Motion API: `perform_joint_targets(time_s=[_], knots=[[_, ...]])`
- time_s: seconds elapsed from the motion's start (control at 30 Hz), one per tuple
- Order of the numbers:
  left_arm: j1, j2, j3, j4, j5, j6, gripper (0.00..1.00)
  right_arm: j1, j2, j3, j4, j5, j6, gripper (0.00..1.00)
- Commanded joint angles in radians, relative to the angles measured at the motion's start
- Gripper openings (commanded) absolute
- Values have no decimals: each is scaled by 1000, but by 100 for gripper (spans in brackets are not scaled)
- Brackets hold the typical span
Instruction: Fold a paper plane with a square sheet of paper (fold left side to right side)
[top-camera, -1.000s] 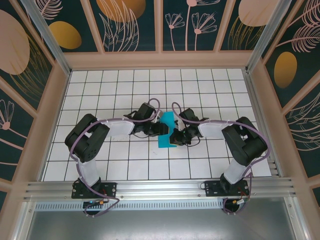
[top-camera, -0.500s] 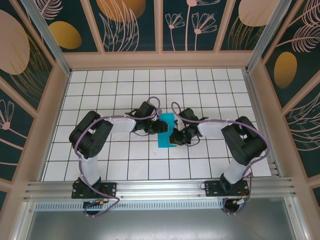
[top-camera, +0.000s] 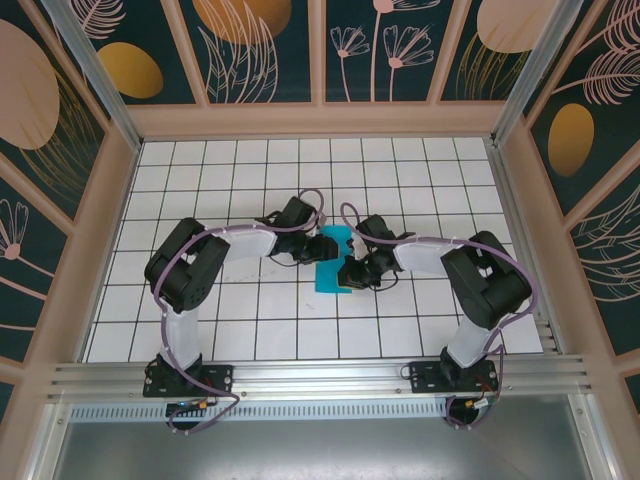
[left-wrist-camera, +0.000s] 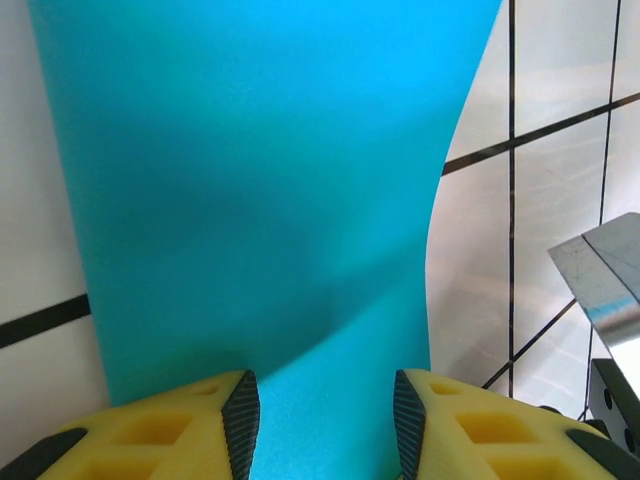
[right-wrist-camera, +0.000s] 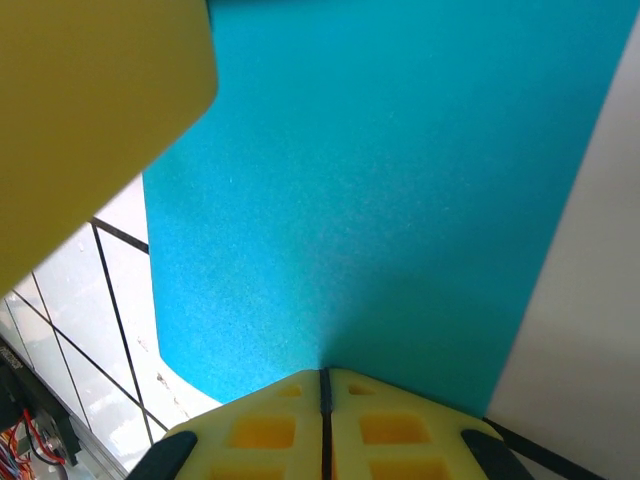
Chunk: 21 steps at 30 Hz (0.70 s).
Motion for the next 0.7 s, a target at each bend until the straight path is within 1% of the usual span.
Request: perform_joint_targets(time_s=[0.0, 0.57, 0.6, 0.63, 0.67], knots=[[51, 48, 41, -18, -151, 38, 45, 8, 68, -38, -111, 148, -23, 10], [74, 123, 172, -21, -135, 42, 47, 8, 70, -43, -106, 147, -23, 10], [77, 123, 174, -18, -131, 39, 45, 7, 70, -44, -106, 149, -22, 10], [81, 122, 176, -13, -123, 37, 39, 6, 71, -44, -106, 149, -21, 10], [85, 122, 178, -8, -117, 36, 36, 7, 68, -45, -106, 149, -20, 10]])
